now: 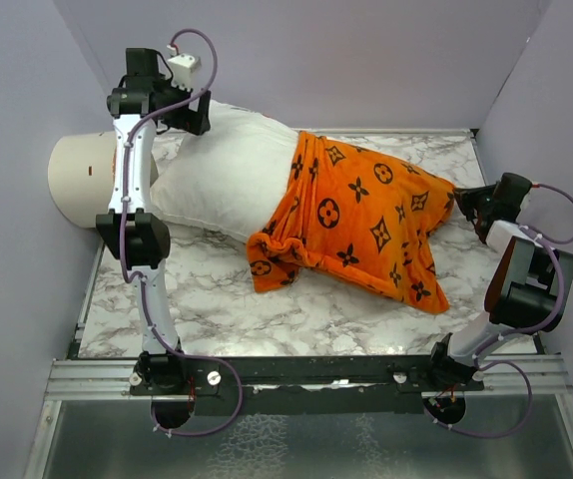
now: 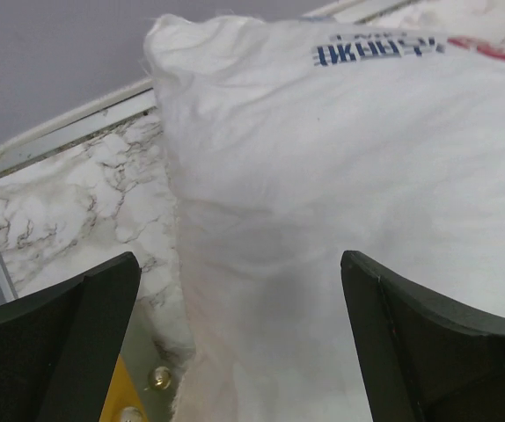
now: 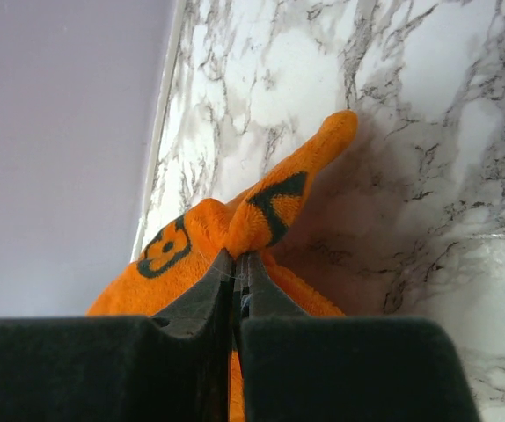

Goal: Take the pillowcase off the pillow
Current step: Remove the pillow from the pillowcase.

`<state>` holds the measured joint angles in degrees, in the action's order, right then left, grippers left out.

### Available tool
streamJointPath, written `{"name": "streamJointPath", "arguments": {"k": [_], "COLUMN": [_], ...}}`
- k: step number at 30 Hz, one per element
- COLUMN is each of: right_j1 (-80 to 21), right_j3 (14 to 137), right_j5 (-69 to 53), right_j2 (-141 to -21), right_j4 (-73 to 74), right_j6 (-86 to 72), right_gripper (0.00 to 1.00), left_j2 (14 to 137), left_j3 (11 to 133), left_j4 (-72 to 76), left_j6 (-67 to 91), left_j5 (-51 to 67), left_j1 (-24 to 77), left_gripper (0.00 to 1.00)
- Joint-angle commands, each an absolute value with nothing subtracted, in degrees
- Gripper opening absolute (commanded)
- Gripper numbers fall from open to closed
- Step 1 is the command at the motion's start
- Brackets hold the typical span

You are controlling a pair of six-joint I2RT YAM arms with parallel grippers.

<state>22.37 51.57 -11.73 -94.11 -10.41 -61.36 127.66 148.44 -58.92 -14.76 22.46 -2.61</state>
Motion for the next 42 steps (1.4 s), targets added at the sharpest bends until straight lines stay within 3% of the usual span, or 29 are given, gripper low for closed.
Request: {"name": "streamJointPath", "arguments": {"k": [1,7,15,21,22,23,25,26,33,38,42], "right_j1": [23.6,23.6,23.0,18.2,17.2,16.2,14.7,14.3,14.1,14.3,15.4], "right_j3": [50.8,49.3,48.4,49.6,50.0,50.3,50.7,50.9,52.0,49.2,46.5], "right_j5": [-13.6,-16.6,-22.1,-22.9,-23.1,-23.4,-24.0,-24.5,-18.2,-11.7,-7.6], "right_j2": [-95.2,-96.3,-96.9,-96.5,-96.6,-96.6,-96.5,-96.4,-92.0,-88.2,-85.9], "right_j4": [-17.8,-21.6,-25.4,-25.0,-25.0,-24.8,-25.3,-25.6,-16.5,-10.8,-7.2], "right_j6": [-59.1,-57.4,-56.6,-54.4,-53.9,-53.5,-52.9,-52.9,-50.5,-49.2,-49.6], "right_gripper": [0.01,0.01,0.01,0.01,0.01,0.01,0.01,0.01,0.01,0.01,0.01], "left_j2": [129.3,136.7,145.1,148.0,147.6,147.2,146.3,145.6,138.3,123.6,110.6], "left_j3": [152.7,152.6,153.5,153.2,153.1,152.8,153.5,154.3,160.6,151.8,136.4], "left_j4": [-52.8,-51.9,-53.3,-47.0,-44.2,-40.9,-33.9,-31.0,-6.5,-18.1,-12.9], "left_j6": [1.5,11.4,11.8,18.3,20.4,22.8,28.1,29.7,40.6,12.4,-2.1], "left_j5": [32.0,39.5,42.5,60.6,63.0,65.3,67.4,67.4,64.2,50.6,32.7], "left_j1": [-6.3,-6.4,-4.5,-2.7,-2.5,-2.4,-2.7,-3.2,-11.1,-12.8,-12.7], "left_gripper": [0.99,0.99,0.99,0.99,0.90,0.67,0.07,0.00,0.00,0.00,0.00]}}
